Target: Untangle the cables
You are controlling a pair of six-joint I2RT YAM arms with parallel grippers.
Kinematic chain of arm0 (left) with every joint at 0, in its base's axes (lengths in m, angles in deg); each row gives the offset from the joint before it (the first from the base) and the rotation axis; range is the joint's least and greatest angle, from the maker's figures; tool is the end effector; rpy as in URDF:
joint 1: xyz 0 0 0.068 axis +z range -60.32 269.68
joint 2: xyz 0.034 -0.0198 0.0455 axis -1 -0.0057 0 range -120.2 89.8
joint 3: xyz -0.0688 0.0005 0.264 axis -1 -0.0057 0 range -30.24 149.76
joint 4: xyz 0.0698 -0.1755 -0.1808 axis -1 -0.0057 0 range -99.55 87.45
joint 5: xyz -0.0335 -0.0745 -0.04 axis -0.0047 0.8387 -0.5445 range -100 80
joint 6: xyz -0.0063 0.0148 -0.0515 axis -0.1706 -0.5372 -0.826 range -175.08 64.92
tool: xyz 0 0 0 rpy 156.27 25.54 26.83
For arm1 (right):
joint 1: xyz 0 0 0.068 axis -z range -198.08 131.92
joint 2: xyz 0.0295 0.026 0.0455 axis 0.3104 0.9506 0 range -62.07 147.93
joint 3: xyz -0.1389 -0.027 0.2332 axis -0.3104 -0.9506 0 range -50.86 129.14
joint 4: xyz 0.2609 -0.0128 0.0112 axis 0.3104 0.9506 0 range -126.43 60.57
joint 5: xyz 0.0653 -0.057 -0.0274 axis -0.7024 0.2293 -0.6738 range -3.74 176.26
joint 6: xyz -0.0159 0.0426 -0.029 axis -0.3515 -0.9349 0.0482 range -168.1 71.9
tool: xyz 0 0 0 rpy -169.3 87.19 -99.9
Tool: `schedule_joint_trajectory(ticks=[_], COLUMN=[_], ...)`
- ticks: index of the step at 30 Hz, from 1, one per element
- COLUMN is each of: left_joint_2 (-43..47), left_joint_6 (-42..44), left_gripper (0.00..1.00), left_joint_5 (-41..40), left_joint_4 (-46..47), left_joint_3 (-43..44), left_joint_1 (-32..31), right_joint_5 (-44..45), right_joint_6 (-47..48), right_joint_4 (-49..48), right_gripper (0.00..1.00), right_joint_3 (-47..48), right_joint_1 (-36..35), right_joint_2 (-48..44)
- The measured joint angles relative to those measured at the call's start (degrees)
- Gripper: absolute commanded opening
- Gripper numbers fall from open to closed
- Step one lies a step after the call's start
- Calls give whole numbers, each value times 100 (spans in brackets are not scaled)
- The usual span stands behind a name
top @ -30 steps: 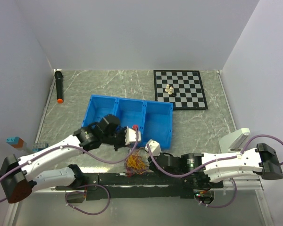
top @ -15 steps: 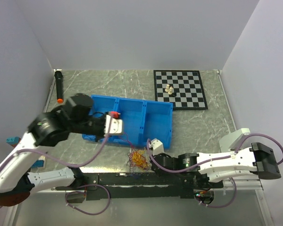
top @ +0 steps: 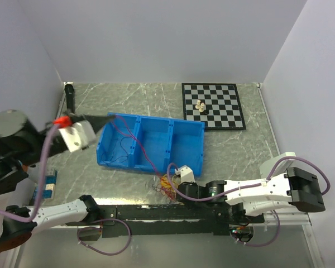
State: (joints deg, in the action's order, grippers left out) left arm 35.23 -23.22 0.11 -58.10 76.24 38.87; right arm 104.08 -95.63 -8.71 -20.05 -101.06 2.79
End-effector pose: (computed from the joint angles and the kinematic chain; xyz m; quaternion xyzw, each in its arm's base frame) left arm 0.0455 -0.0658 0.5516 0.5250 0.5056 -0.1756 0.6618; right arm 0.0347 0.1926 0.1699 -0.2557 0.9241 0.1559 0.2373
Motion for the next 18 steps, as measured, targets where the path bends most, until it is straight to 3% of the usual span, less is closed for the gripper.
schedule_joint_trajectory(ticks=[8, 18], left_joint_2=[363, 369], left_joint_6=[275, 1276], left_gripper=[1, 1], left_joint_5=[-1158, -1471], left_joint_4=[2415, 5388], left_joint_3=[-328, -778], left_joint_1=[0, 0], right_joint_5=[-149, -267], right_joint_6=[-131, -212], right_joint_4=[98, 107], right_gripper=[0, 0], right_joint_3=[0, 0], right_joint_1=[0, 0], right_joint_2=[2, 153])
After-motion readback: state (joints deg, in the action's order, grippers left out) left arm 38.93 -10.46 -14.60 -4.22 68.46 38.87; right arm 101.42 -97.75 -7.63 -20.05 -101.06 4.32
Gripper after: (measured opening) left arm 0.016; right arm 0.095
